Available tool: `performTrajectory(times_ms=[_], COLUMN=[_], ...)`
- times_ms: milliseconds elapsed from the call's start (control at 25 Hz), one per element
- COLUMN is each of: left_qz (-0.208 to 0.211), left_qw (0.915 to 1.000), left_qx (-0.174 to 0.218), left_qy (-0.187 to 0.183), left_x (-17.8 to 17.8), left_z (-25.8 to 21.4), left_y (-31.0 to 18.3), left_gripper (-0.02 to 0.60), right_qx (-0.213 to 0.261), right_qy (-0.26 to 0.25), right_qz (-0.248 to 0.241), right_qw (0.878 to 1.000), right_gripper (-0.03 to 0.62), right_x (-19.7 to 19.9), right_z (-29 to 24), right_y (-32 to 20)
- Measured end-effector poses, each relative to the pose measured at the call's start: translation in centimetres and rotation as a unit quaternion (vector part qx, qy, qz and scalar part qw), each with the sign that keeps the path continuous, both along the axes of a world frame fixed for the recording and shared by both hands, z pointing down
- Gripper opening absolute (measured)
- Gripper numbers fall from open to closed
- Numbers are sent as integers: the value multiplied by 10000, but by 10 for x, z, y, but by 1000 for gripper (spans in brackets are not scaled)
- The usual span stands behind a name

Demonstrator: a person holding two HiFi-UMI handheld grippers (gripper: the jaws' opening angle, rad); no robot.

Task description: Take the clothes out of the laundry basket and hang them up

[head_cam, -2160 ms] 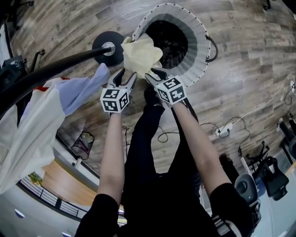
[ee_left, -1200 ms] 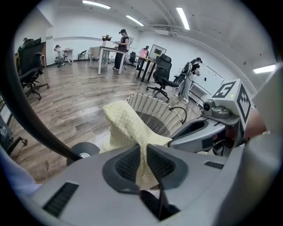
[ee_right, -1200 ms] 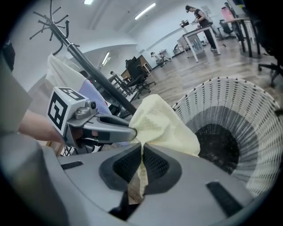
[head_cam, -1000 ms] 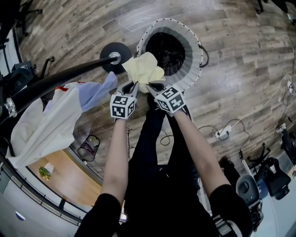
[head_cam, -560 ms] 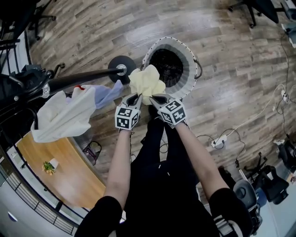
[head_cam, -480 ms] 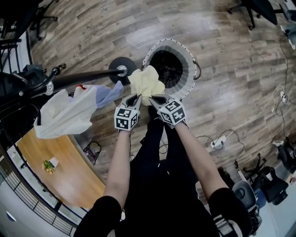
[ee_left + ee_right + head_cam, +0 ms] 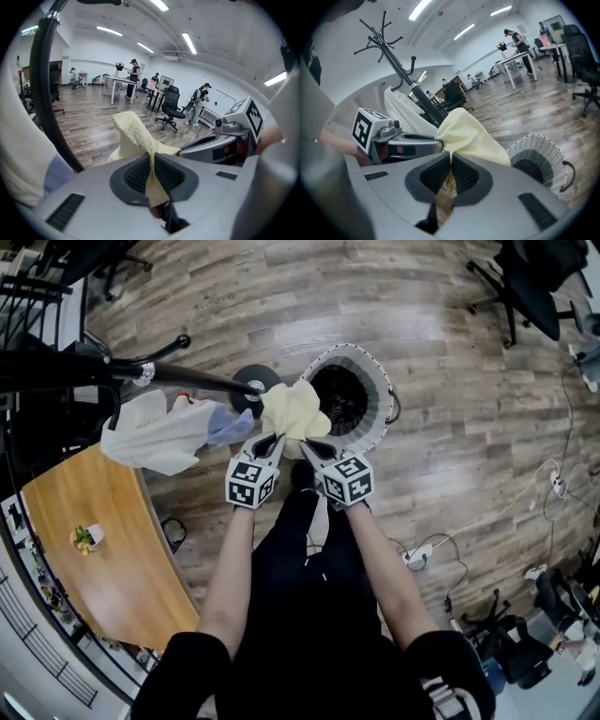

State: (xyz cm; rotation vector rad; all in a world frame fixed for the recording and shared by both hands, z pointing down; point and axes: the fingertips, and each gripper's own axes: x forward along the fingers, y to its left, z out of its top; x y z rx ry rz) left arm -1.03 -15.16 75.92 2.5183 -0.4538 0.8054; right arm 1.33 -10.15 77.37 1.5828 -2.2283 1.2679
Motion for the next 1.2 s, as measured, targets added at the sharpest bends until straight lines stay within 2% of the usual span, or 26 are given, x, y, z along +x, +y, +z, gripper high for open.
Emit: performTrajectory(times_ms=[240, 400, 640, 760, 840, 1000, 1080, 1200], left_qz=[-401, -620, -564, -620, -718, -936, -988, -984], left_qw=[9988, 9964, 9931, 9904, 9886, 9849, 9833, 9807], left_qx=[165, 199, 631, 833, 936, 1076, 1145, 1279], left_qy=[232, 540, 807, 911, 939, 983, 1016, 1106], left_x=[-16, -24, -24, -27, -30, -38, -38, -31], left_z=[-37, -66, -123, -148, -161, -180, -191, -212], left_y=[-4, -5, -4, -5, -8, -13, -11, -6], left_gripper=[48, 46, 44, 44, 43, 43, 43, 43], right_qx=[226, 438, 857, 1111, 1234, 1318, 1249, 1195], right_qy=[83, 74, 81, -48, -144, -237, 42, 689], right_qz=[-118, -203, -459, -592, -652, -609, -645, -1077], right_qw=[9996, 9988, 9952, 9920, 9901, 9891, 9901, 9846], right_gripper=[20, 20, 25, 44, 85, 107, 113, 162], right_x=[-11, -14, -15, -14, -9, 18, 35, 45], right_z=[-36, -62, -113, -136, -147, -154, -148, -139], right_y=[-9, -10, -7, -5, -4, -6, -9, -18])
